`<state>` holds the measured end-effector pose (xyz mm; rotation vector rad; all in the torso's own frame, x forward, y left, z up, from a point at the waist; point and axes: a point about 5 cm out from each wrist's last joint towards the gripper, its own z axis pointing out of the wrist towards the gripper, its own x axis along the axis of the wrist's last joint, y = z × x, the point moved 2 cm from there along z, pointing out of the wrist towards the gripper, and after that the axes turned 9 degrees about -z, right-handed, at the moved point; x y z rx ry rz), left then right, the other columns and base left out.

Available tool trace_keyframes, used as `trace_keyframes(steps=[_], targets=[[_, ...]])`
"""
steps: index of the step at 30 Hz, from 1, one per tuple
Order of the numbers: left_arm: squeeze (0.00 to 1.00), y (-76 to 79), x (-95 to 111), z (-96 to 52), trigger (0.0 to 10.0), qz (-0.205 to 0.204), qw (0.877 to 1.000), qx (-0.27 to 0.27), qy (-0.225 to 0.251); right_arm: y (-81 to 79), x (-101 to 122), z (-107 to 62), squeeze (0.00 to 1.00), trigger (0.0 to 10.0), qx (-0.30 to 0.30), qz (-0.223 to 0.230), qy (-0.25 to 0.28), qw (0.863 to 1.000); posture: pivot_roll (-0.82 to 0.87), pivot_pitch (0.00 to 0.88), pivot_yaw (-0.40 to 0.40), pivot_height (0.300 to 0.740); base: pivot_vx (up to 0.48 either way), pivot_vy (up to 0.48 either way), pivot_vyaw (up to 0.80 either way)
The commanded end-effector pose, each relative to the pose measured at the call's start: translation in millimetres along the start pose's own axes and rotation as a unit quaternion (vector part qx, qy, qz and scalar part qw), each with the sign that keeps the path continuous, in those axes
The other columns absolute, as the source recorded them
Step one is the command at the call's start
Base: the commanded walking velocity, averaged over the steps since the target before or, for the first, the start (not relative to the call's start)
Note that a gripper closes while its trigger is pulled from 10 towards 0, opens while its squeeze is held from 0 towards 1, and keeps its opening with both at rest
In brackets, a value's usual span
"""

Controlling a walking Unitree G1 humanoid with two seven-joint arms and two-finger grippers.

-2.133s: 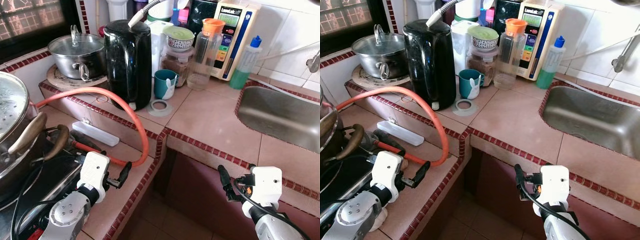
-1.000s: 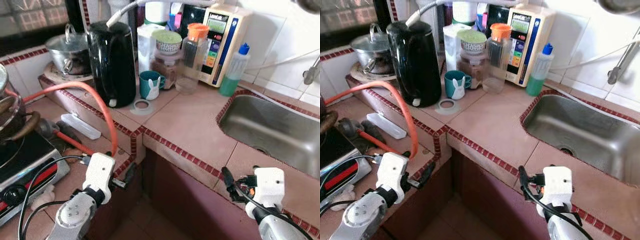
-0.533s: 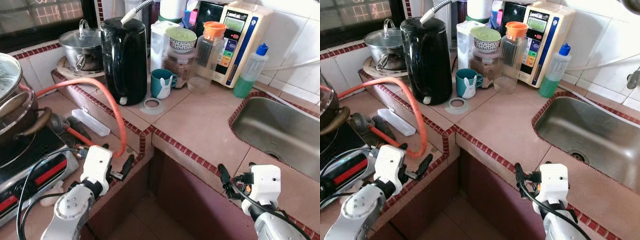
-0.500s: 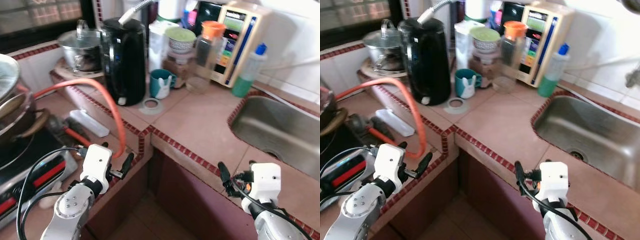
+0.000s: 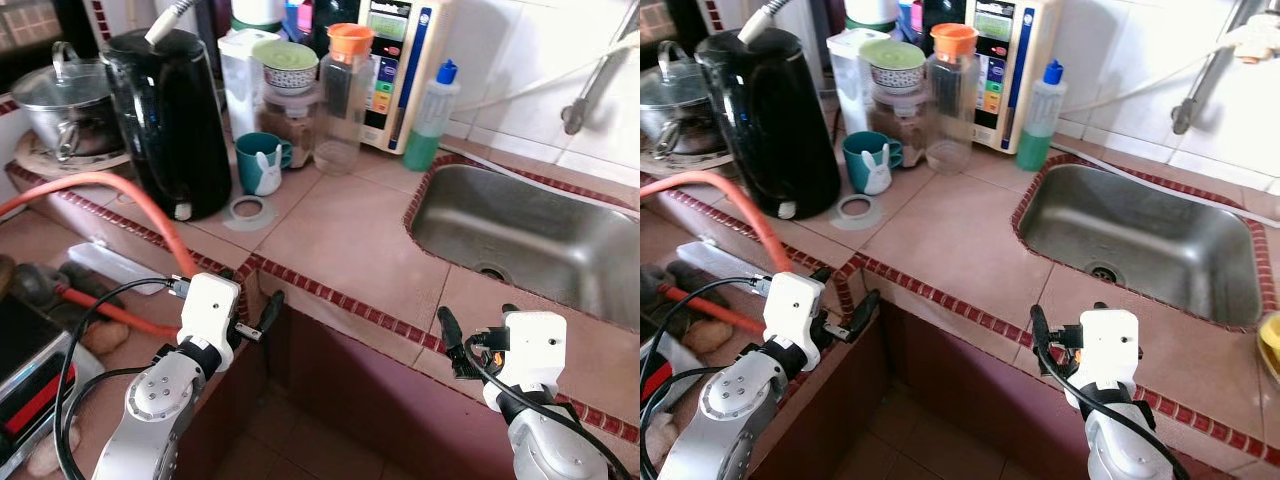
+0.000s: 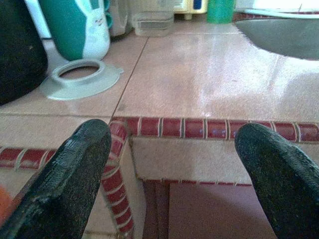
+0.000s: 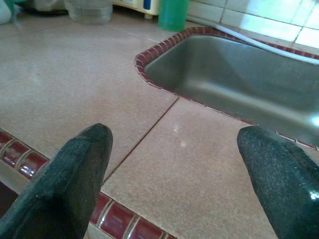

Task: Kitchen organization

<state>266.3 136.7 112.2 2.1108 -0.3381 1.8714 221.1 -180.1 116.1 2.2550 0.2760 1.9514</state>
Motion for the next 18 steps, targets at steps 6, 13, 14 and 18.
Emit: trace_keyframes(steps=[6,13,14,18], targets=[[0.0,-4.2,5,1.5,10.0,0.012,1.0,0.003,0.008,-0.8,6,1.4,0.0,10.0,-0.001,-0.005,0.012,1.0,0.1,0.0,-0.026,0.74,0.0,0.0,-0.8],[0.0,2.4,2,0.7,10.0,0.004,1.0,-0.021,-0.006,-1.8,7,1.7,0.0,10.0,0.0,-0.007,0.016,1.0,0.1,0.0,-0.024,0.74,0.0,0.0,-0.8],[0.0,3.0,1,1.0,10.0,0.014,1.0,-0.022,-0.01,-2.0,7,1.7,0.0,10.0,0.0,-0.007,0.016,1.0,0.1,0.0,-0.023,0.74,0.0,0.0,-0.8],[0.0,2.1,1,1.3,10.0,0.013,1.0,-0.024,-0.008,-2.4,7,1.7,0.0,10.0,0.001,-0.007,0.017,1.0,0.1,0.0,-0.022,0.74,0.0,0.0,-0.8]])
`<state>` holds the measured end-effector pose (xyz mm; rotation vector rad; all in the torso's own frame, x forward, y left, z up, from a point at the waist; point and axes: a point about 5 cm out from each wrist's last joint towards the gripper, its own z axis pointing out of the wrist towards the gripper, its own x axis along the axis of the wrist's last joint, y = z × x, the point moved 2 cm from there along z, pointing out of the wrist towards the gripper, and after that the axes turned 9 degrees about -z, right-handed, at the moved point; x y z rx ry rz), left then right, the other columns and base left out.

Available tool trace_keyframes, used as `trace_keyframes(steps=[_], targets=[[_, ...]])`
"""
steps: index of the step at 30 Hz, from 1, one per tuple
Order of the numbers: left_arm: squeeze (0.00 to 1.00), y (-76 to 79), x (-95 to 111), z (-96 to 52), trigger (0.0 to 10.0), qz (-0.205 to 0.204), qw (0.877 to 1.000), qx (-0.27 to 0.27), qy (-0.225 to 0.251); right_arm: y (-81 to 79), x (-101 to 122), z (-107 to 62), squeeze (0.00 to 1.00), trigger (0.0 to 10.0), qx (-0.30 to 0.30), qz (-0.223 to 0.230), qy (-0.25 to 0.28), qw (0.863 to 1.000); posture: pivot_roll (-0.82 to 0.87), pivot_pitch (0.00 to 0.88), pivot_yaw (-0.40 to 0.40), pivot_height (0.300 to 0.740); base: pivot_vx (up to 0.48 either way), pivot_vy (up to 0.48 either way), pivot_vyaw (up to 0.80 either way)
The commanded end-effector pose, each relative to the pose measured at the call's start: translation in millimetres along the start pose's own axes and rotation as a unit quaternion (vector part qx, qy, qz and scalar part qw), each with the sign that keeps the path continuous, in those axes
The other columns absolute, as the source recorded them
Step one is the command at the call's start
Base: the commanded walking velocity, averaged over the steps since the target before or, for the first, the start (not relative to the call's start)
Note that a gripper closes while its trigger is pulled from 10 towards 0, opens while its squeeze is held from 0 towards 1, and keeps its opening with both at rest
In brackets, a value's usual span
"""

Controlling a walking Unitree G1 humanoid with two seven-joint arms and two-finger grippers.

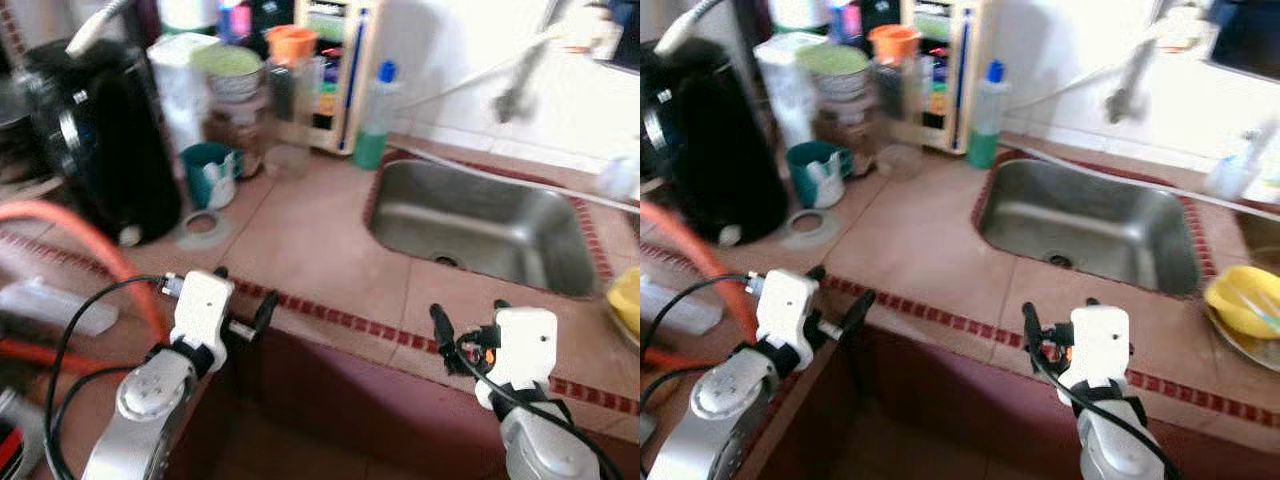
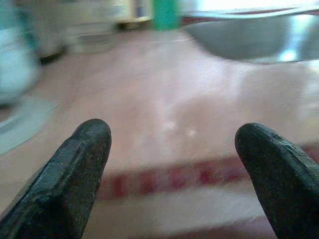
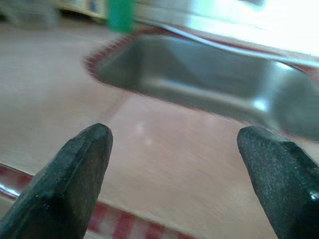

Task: Kitchen organization

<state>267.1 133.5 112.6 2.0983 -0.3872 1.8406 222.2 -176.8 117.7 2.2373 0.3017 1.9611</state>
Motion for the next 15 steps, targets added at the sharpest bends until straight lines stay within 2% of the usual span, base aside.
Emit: trace_keyframes(steps=[1,7,11,12,15], targets=[[0.0,-0.6,0.5,-0.6,10.0,0.008,1.0,-0.003,-0.002,0.4,5.0,0.8,0.0,10.0,-0.002,0.001,0.01,1.0,0.1,0.0,-0.022,0.74,0.0,0.0,-0.8],[0.0,0.7,3.4,0.5,10.0,-0.002,1.0,-0.011,0.012,-0.3,2.7,0.0,0.0,10.0,-0.002,0.003,0.007,1.0,0.1,0.0,-0.02,0.74,0.0,0.0,-0.8],[0.0,-0.6,4.8,1.1,10.0,0.025,1.0,-0.001,0.009,-1.0,2.5,0.0,0.0,10.0,-0.001,0.004,0.007,1.0,0.1,0.0,-0.019,0.74,0.0,0.0,-0.8],[0.0,3.6,4.1,1.3,10.0,0.015,1.0,-0.021,0.004,-1.2,3.0,0.0,0.0,10.0,-0.002,0.005,0.009,1.0,0.1,0.0,-0.017,0.74,0.0,0.0,0.0],[0.0,5.1,5.3,0.6,10.0,0.015,1.0,-0.026,0.006,-1.5,2.7,-0.1,0.0,10.0,-0.002,0.005,0.009,1.0,0.1,0.0,-0.019,0.74,0.0,0.0,0.0]])
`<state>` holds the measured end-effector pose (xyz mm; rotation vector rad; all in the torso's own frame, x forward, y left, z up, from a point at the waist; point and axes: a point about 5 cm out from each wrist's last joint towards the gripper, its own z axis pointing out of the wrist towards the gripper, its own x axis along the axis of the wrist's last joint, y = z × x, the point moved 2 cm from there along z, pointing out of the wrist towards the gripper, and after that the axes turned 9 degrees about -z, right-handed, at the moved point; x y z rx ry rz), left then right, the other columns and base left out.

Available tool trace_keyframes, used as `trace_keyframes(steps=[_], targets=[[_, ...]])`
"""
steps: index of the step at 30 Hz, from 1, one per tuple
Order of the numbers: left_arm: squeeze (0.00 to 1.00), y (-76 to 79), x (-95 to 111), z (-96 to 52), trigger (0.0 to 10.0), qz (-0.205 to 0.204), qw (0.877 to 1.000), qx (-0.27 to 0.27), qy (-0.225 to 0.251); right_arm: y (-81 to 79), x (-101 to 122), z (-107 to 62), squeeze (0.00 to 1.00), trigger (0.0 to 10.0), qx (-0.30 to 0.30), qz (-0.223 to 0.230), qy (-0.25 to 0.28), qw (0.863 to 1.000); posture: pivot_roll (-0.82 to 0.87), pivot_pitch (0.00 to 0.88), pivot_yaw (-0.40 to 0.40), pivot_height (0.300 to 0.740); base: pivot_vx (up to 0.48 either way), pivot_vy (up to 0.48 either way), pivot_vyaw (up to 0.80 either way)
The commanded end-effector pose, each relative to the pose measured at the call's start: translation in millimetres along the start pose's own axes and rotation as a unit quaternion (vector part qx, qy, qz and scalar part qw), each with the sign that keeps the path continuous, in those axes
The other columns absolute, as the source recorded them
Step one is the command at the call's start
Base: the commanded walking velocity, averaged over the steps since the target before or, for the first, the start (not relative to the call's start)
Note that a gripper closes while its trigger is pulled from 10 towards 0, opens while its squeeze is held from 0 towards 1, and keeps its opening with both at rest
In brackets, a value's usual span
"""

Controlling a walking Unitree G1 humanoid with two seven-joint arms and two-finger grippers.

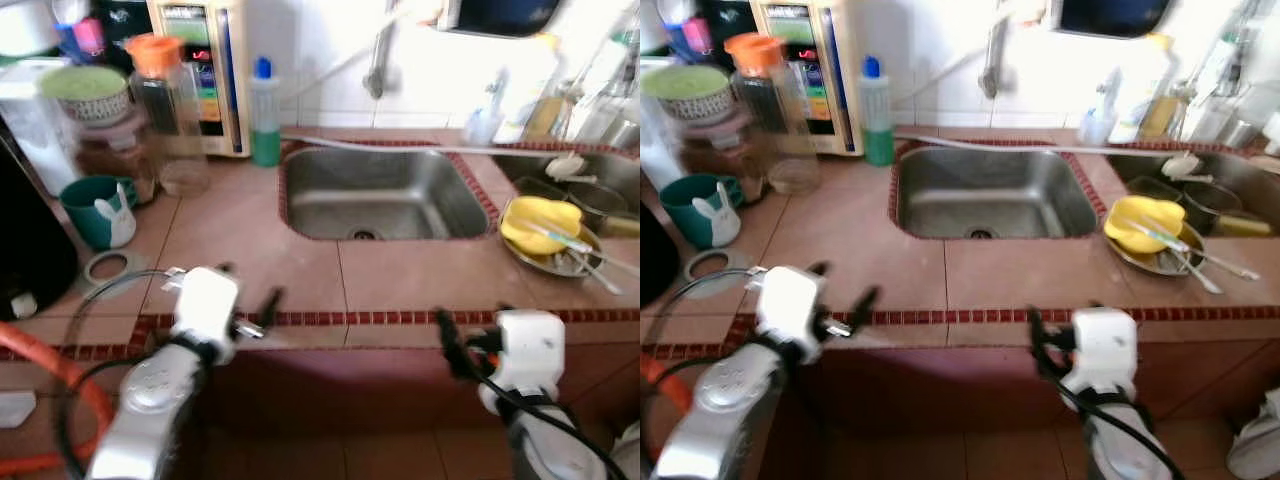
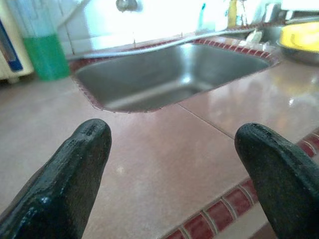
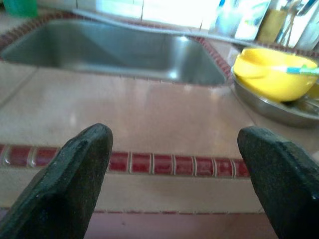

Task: Kitchen organization

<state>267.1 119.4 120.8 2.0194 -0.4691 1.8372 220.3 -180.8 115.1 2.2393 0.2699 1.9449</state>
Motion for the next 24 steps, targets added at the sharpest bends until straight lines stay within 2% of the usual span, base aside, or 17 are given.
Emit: trace_keyframes(steps=[1,7,24], targets=[[0.0,-7.5,-2.7,-4.9,10.0,0.006,1.0,0.011,-0.01,-4.8,6.3,1.3,0.0,10.0,0.009,0.002,0.015,1.0,0.1,0.0,-0.019,0.74,0.0,0.0,0.0],[0.0,-8.4,-3.8,-5.0,10.0,0.002,1.0,0.015,-0.011,-5.2,6.1,1.2,0.0,10.0,0.01,0.001,0.014,1.0,0.1,0.0,-0.019,0.74,0.0,-0.128,0.0],[0.0,-9.1,-3.9,-4.0,10.0,-0.001,1.0,0.018,-0.014,-8.4,5.1,2.8,0.0,10.0,0.011,0.004,0.013,1.0,0.1,0.0,-0.014,0.74,0.0,-0.316,0.0]])
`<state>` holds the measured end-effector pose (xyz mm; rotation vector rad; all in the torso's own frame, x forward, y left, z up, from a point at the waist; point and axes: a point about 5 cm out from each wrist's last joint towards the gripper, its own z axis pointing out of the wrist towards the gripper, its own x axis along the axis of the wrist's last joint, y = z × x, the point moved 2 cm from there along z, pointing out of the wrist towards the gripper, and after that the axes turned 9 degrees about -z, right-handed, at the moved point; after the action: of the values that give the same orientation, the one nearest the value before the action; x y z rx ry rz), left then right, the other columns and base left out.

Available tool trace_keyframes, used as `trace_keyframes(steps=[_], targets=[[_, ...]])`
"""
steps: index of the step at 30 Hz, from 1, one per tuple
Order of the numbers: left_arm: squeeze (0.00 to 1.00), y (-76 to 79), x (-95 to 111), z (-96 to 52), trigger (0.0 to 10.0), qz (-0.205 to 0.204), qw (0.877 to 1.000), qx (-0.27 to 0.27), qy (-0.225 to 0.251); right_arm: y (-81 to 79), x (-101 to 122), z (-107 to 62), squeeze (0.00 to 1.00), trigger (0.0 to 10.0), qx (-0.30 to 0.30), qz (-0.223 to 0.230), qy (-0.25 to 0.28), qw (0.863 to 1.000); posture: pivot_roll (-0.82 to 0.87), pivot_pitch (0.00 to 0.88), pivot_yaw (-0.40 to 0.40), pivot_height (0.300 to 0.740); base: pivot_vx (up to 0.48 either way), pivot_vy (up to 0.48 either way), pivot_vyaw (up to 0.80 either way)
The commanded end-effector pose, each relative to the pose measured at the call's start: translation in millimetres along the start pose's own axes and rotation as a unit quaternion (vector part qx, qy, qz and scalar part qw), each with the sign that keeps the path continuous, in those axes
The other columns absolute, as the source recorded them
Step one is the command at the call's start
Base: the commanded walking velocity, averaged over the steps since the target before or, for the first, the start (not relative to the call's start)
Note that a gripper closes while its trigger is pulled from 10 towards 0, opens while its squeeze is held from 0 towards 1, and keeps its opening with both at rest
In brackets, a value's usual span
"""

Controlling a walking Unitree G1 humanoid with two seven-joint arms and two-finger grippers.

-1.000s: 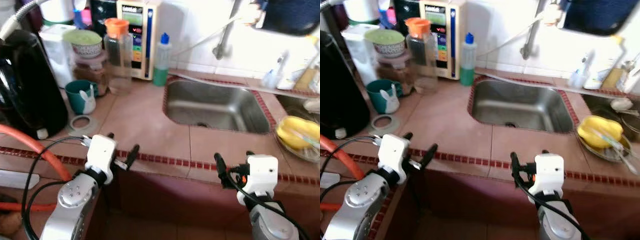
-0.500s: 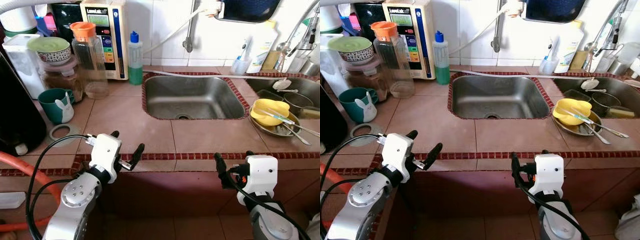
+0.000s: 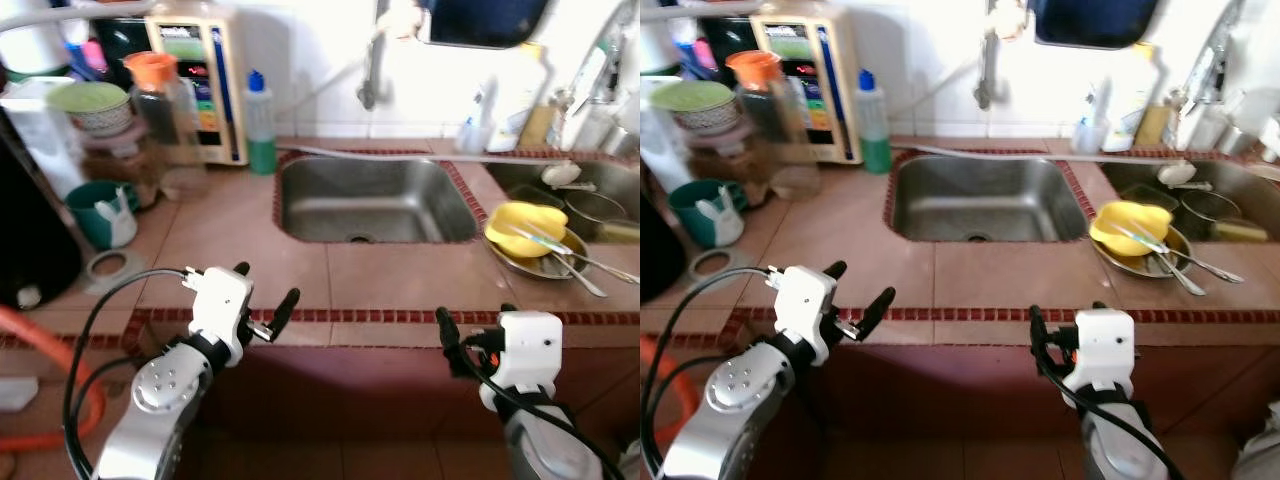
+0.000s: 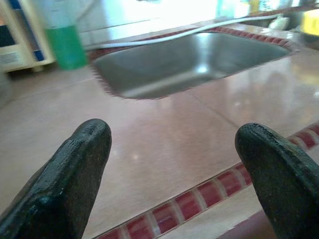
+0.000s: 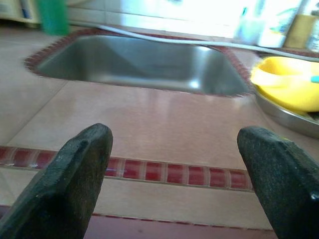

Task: Kitchen organization

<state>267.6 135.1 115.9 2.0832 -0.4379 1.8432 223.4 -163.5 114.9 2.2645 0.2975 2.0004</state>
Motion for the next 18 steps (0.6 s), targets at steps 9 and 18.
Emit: trace_keyframes(steps=[9,18], targets=[[0.0,5.1,-0.6,2.0,10.0,-0.005,1.0,-0.007,-0.001,7.9,1.0,-0.5,0.0,10.0,-0.013,-0.01,0.002,1.0,0.1,0.0,-0.015,0.74,0.0,-0.359,0.0],[0.0,4.3,-3.7,2.0,10.0,-0.017,1.0,0.001,-0.004,6.9,1.5,0.1,0.0,10.0,-0.01,-0.012,0.002,1.0,0.1,0.0,-0.018,0.74,0.0,-0.212,0.0]])
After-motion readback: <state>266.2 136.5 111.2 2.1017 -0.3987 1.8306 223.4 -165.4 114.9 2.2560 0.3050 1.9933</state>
